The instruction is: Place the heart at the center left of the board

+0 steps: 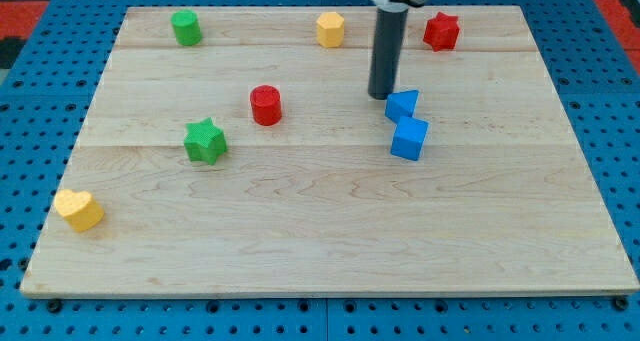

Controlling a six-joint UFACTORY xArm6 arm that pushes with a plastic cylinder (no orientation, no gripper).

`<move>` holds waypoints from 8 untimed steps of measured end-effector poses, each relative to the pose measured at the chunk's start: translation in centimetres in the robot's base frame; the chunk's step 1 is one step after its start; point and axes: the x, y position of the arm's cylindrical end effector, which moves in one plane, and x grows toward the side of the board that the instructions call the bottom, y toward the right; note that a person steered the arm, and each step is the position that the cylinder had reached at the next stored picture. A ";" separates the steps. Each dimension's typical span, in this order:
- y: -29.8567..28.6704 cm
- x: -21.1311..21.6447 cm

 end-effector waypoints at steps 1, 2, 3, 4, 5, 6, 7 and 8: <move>-2.9 1.2; -5.8 7.7; -9.5 17.7; -17.1 25.0; -22.1 25.0; -28.0 22.3; -28.8 18.9; -29.0 20.5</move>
